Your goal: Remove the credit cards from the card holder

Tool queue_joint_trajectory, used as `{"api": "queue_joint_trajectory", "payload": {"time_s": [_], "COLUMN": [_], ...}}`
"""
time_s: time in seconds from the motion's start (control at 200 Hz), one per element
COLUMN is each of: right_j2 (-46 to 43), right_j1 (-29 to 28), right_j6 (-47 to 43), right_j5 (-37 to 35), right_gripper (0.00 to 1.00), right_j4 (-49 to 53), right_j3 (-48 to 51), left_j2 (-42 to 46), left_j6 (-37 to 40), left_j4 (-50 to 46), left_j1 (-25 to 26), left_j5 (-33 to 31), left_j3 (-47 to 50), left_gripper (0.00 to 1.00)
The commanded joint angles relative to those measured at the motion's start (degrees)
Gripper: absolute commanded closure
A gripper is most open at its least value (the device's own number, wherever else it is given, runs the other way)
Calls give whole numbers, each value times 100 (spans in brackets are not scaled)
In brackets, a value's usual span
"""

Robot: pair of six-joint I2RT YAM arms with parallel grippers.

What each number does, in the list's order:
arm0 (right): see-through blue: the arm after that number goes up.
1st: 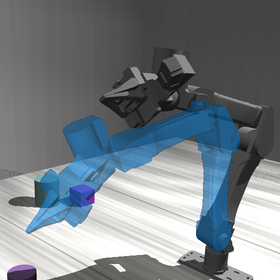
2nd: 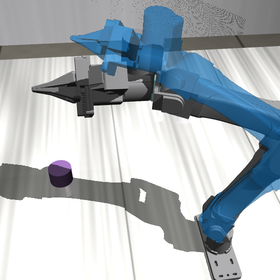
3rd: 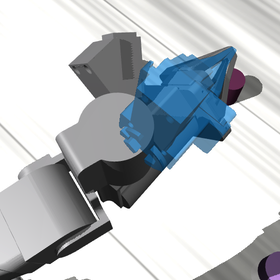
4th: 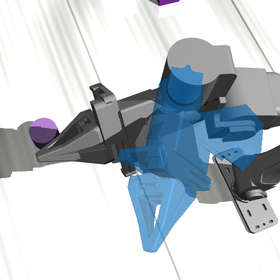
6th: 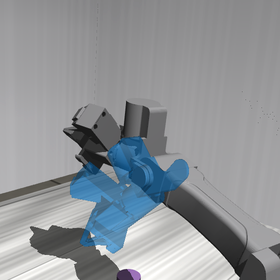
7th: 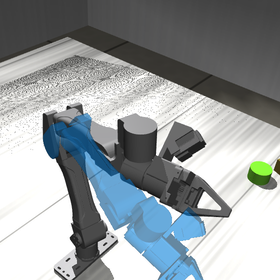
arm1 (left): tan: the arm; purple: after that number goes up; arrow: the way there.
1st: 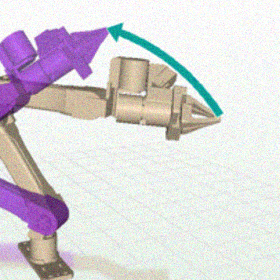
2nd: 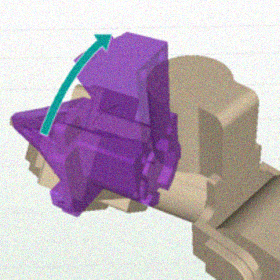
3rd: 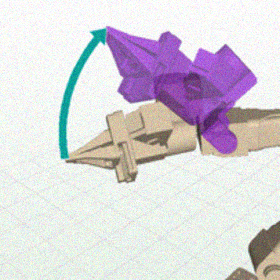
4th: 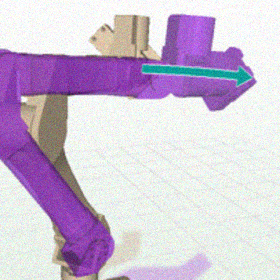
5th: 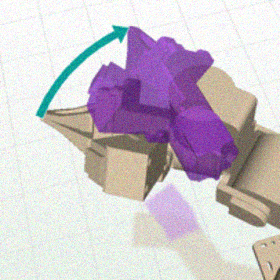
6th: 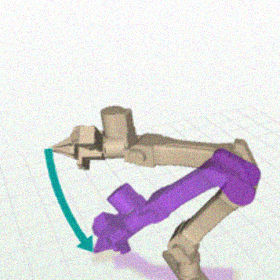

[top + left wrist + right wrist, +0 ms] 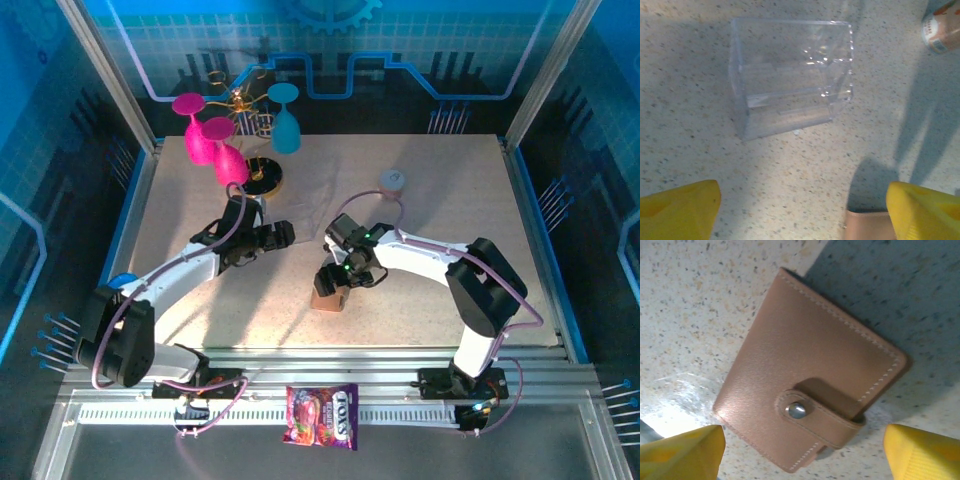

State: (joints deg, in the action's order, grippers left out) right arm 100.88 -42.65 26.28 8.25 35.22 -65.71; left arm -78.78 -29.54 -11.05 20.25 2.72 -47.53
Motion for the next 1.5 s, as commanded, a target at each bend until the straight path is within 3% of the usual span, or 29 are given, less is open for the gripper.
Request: {"api": "queue_joint_trajectory", "payload": {"time_s": [0.0,0.23,0.37,0.71,1.191,1.491], "right_j2": [-117,-294,-435,-265,544,957], "right_j1": [118,107,89,-75,-605,-843], "right_j6": [-267,452,877,1303,1353,1281], "right_j5": [-280,-52,-203,-337,-976,-1305], "right_gripper": [20,37,44,60,66,65], "right_j4": [531,354,148,84,755,1212], "right_j3": [-186,-133,35,-70,-894,-1344], "left_j2": [105,-216,-589,-1325,-1176,-817], "left_j6": [-232,-1182,-1870,-2686,-2835,-2697], "left_j4": [-120,551,1470,2745,2750,2510], "left_j1": [172,514,605,721,558,260], "left_j5": [437,1282,1902,2731,2576,2480], "left_j3": [101,422,717,1024,1387,1558], "left_gripper": [20,38,58,89,99,99]}}
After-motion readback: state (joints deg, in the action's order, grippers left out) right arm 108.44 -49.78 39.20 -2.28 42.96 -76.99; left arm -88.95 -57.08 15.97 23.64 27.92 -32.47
